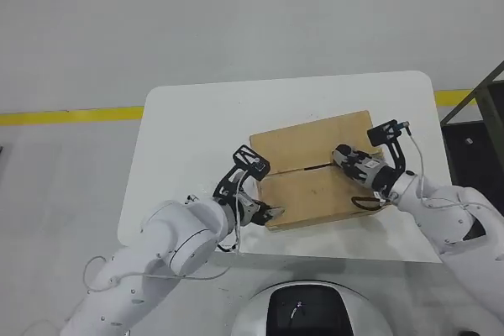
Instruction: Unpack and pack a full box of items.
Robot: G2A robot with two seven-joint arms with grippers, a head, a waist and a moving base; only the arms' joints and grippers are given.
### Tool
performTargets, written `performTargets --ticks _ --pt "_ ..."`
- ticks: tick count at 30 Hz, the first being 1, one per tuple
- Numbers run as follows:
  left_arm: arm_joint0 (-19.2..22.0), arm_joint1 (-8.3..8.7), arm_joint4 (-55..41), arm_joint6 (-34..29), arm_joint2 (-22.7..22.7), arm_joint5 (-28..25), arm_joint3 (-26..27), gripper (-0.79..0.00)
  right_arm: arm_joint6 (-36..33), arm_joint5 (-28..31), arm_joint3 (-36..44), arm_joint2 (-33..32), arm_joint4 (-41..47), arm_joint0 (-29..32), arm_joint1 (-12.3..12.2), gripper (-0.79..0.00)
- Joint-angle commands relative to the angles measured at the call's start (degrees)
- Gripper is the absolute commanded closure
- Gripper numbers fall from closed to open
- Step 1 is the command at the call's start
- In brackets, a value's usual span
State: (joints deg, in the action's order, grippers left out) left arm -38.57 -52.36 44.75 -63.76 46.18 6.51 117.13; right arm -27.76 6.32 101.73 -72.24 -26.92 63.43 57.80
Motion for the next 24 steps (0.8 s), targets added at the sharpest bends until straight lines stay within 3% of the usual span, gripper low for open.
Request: performTargets --ticks 1,13,20,24 --pt "0.0 0.0 0.3 0.0 0.0 0.0 0.0 -0.785 -0.29 -0.27 0.0 -0.24 0.34 -0.04 0.04 0.0" --pt "-0.12 0.01 0.6 0.35 0.05 -0.1 -0.05 -0.785 -2.86 -0.91 -0.7 -0.52 1.37 -1.04 0.4 0.0" --pt "-4.29 0.99 9.25 1.59 4.27 3.2 0.55 -0.785 -4.12 -0.97 -0.85 -0.55 1.67 -1.25 0.57 0.0" --pt "-8.8 1.72 14.73 0.82 6.3 5.94 0.08 -0.785 -4.58 -0.94 -1.08 -0.53 1.75 -1.41 0.68 0.0"
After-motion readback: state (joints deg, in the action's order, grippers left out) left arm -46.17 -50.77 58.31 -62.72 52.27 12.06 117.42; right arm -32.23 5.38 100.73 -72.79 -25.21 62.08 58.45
